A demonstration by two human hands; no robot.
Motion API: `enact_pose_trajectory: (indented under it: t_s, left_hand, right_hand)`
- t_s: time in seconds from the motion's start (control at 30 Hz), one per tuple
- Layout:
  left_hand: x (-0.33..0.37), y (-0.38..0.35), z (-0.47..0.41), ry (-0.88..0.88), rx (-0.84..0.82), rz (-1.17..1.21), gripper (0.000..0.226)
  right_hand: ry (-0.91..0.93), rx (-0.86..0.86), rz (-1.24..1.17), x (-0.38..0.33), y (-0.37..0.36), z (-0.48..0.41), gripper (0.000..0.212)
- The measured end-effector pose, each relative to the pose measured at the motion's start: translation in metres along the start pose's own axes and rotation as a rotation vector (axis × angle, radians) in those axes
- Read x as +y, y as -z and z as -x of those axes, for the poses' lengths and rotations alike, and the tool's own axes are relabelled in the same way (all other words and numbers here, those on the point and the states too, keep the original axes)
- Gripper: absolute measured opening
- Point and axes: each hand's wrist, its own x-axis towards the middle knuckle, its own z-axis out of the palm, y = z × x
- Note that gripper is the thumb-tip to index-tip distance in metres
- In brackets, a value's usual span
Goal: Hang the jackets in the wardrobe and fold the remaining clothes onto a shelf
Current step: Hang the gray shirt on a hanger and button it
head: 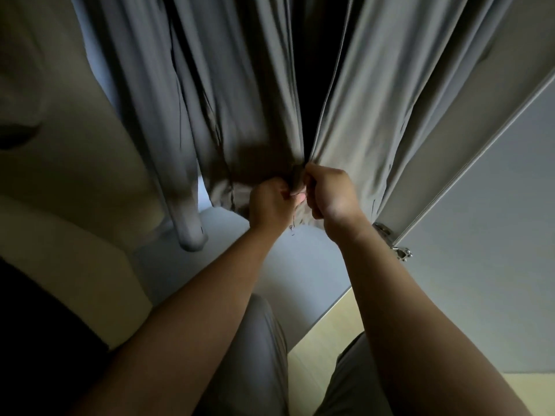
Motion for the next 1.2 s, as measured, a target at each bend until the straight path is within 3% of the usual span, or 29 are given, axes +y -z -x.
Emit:
enact_pose_trajectory:
  t_s: [0.07,0.13,0.37,0.47,0.6,0.83,0.9,0.97,1.03,1.2]
  left_hand:
    - [0.012,0.009,-0.006,-0.012,0.002,0.117,0.021]
    - [0.021,0.017,-0.010,-0.019,0.017,0.193,0.025]
    - [0.029,0.046,-0.014,-0.153,-0.042,-0.095,0.049]
    - [0.051,0.057,-0.025,-0.185,-0.012,0.076,0.033]
    - [0.077,0.064,-0.039,-0.180,0.012,0.277,0.021]
    - [0.083,0.083,-0.051,-0.199,-0.099,-0.034,0.046]
    - [0.101,0.092,-0.058,-0.185,-0.116,0.109,0.044]
    - [0.113,0.095,-0.062,-0.180,-0.005,0.339,0.048]
    - [0.118,0.094,-0.064,-0.220,0.070,0.351,0.050]
    - [0.114,0.098,-0.068,-0.127,0.008,0.298,0.059]
  right_hand:
    - [-0.026,0.029,0.009,-0.002,0.000,0.002,0.042]
    - [-0.083,0.036,-0.007,-0.007,0.000,0.007,0.041]
    - [0.109,0.010,-0.041,-0.075,0.002,0.015,0.044]
    - [0.126,0.013,0.032,-0.084,-0.001,0.018,0.053]
    - [0.074,0.035,0.008,-0.097,-0.006,0.023,0.046]
    - [0.186,0.031,0.063,-0.143,0.003,0.028,0.046]
    - [0.188,0.044,0.066,-0.143,0.003,0.030,0.044]
    - [0.174,0.044,0.058,-0.144,0.001,0.032,0.042]
    - [0.172,0.025,0.041,-0.152,0.002,0.036,0.043]
    - [0.282,0.025,0.087,-0.182,0.004,0.037,0.047]
